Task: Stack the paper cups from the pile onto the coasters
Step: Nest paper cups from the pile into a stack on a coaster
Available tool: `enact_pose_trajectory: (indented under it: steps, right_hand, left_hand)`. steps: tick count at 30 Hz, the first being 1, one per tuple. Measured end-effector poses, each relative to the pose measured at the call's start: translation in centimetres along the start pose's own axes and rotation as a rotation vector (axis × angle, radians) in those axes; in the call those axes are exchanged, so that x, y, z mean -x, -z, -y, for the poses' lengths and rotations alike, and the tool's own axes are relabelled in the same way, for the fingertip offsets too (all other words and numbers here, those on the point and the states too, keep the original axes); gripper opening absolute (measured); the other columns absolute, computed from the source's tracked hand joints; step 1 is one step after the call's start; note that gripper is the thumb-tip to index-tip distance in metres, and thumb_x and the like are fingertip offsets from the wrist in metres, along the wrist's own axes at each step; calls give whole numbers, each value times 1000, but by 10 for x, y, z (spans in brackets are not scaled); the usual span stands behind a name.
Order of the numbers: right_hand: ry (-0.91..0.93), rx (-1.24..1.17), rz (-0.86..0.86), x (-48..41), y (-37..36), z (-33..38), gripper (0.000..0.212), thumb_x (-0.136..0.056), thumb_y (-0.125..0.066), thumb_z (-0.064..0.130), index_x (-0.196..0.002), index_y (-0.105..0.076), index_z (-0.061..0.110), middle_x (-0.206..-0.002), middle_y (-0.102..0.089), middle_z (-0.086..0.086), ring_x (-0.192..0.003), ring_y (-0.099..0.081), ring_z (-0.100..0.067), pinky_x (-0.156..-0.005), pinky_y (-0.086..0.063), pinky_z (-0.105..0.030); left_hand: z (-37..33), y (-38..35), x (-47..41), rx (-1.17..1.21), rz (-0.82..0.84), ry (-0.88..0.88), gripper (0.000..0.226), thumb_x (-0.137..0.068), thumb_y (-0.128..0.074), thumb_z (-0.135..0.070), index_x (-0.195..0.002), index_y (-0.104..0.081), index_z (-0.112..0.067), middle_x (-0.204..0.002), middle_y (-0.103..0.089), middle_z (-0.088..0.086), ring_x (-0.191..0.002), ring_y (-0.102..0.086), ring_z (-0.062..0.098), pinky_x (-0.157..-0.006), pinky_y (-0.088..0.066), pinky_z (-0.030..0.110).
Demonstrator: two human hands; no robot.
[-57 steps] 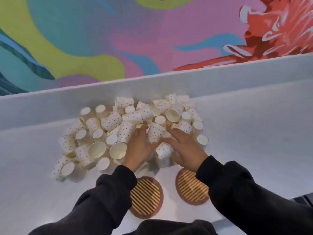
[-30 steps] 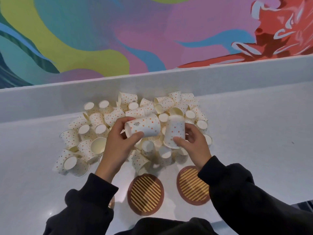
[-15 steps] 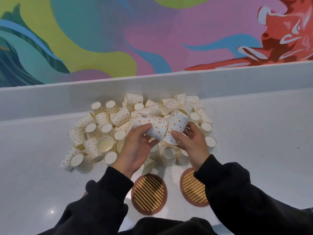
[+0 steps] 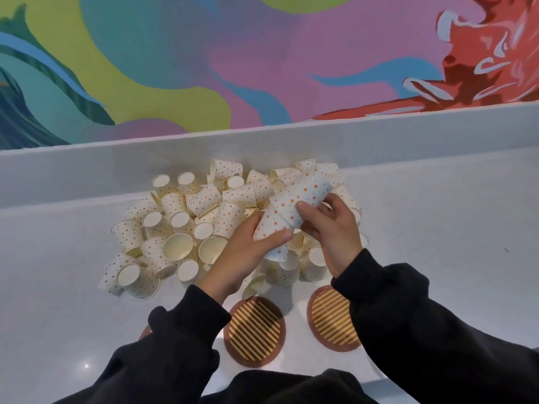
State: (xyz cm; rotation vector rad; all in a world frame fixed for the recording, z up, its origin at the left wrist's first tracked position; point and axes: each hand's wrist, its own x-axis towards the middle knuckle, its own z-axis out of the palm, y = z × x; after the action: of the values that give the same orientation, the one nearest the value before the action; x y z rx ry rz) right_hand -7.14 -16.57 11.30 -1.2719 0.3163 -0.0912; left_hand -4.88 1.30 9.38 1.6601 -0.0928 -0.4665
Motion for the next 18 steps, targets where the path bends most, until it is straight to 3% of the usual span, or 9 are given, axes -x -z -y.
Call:
enact_pose_trajectory:
  steps: [3,5,7,10,13,15,18]
  right_hand:
    - [-15,27,43,1,-1,-8,46,-87,-80,16,-129,-60,17,-117,-76,-4,-112,-72,-22,-99,-57,-49]
    - [-33,54,60,-1,-2,-12,45,-87,-80,16,-127,-61,20,-117,-76,-2,-111,-72,-21,-98,-57,-52]
    - [-50,108,82,-3,-2,-15,43,-87,-81,17,-124,-62,23,-117,-76,-2,-109,-73,-20,-97,-58,-54]
    - [-42,242,96,-4,0,-20,46,-82,-85,18,-121,-63,26,-117,-73,-4,-108,-71,-22,-92,-60,-54]
    - [-54,363,143,3,5,-26,51,-80,-87,21,-124,-63,31,-114,-73,-1,-105,-72,-21,-84,-63,-52]
    - [-109,328,142,9,13,-26,53,-83,-85,26,-129,-61,36,-114,-73,-2,-102,-74,-20,-78,-64,-55]
    - [-165,289,136,17,32,-17,54,-85,-84,26,-134,-62,32,-116,-74,-4,-100,-76,-24,-77,-63,-57]
  left_hand:
    - [0,-6,0,294,-71,106,75,-73,-79,-71,-131,-59,-28,-126,-71,4,-110,-73,23,-90,-61,49]
    - [2,-12,-1,477,-112,182,72,-78,-68,-71,-133,-59,-26,-126,-71,10,-112,-72,30,-90,-60,51]
    - [5,-17,-2,725,-86,241,70,-87,-58,-70,-137,-59,-21,-128,-72,12,-117,-70,32,-103,-54,52]
    - [11,-15,-4,965,-42,334,74,-89,-59,-66,-143,-54,-15,-132,-69,18,-122,-67,36,-112,-46,54]
    - [8,-15,-3,940,118,290,69,-98,-54,-58,-147,-50,-11,-141,-62,24,-133,-59,40,-118,-37,57]
    - [4,-18,-1,832,216,239,54,-105,-53,-39,-148,-49,-7,-144,-59,24,-137,-55,38,-121,-34,56]
    - [7,-24,-2,593,281,177,47,-103,-58,-17,-148,-50,-7,-141,-64,17,-133,-60,32,-116,-42,50]
